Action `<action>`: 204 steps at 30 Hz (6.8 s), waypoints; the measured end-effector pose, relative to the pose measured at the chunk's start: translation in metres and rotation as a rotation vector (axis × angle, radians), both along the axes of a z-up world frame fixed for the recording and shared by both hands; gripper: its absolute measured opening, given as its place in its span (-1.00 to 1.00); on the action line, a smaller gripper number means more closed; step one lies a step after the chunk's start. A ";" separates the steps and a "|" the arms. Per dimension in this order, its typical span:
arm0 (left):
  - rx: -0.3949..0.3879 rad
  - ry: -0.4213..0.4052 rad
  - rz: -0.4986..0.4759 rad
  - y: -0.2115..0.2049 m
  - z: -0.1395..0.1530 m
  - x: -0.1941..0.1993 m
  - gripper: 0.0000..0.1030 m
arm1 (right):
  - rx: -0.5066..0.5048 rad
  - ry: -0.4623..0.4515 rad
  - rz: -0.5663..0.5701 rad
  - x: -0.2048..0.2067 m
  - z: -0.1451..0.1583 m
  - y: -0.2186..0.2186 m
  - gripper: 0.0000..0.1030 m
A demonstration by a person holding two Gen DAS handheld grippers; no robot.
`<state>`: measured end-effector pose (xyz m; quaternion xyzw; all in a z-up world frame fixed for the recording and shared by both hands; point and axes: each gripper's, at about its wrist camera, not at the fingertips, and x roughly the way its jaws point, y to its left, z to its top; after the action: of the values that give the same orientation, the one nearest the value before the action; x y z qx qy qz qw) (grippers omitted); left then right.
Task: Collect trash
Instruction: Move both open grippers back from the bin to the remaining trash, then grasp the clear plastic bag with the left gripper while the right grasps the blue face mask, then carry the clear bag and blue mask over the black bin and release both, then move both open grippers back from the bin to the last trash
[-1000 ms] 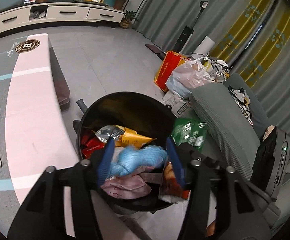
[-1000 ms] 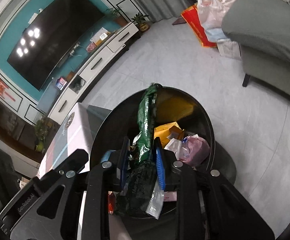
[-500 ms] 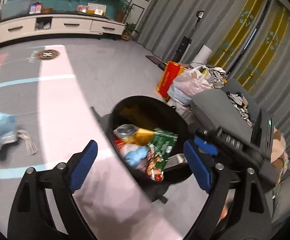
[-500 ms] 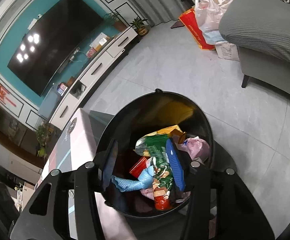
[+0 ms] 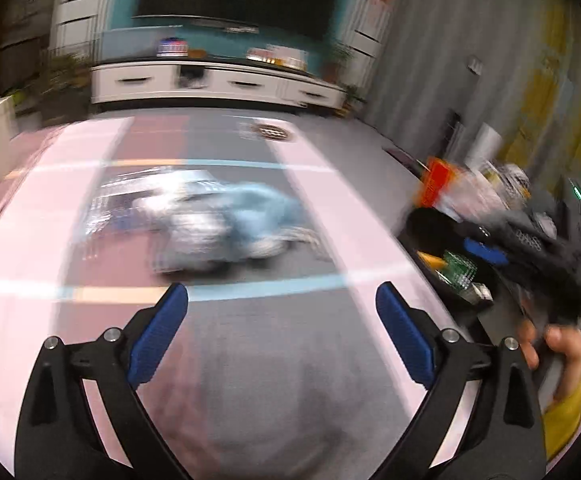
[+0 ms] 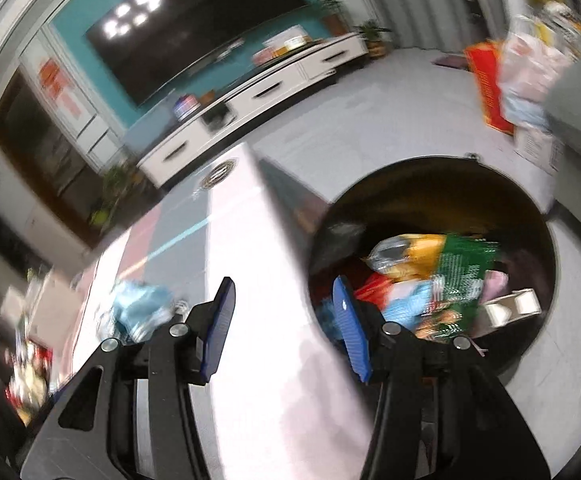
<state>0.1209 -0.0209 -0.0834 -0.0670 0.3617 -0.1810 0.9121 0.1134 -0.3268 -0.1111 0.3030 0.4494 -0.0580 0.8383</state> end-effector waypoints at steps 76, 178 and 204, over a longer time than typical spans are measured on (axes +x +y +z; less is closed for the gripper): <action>-0.097 0.180 0.087 0.077 -0.019 0.016 -0.21 | 0.132 -0.044 0.340 0.052 -0.015 0.154 -0.87; 0.078 0.089 -0.129 -0.111 -0.010 -0.006 0.73 | 0.038 0.033 -0.104 -0.039 -0.009 -0.075 0.02; -0.072 0.095 0.423 0.128 -0.008 0.031 0.78 | -0.031 -0.017 0.447 0.034 -0.002 0.166 0.02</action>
<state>0.1518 0.1070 -0.0912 -0.1825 0.3755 0.0047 0.9087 0.1476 -0.1610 -0.1127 0.1833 0.4975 0.1246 0.8387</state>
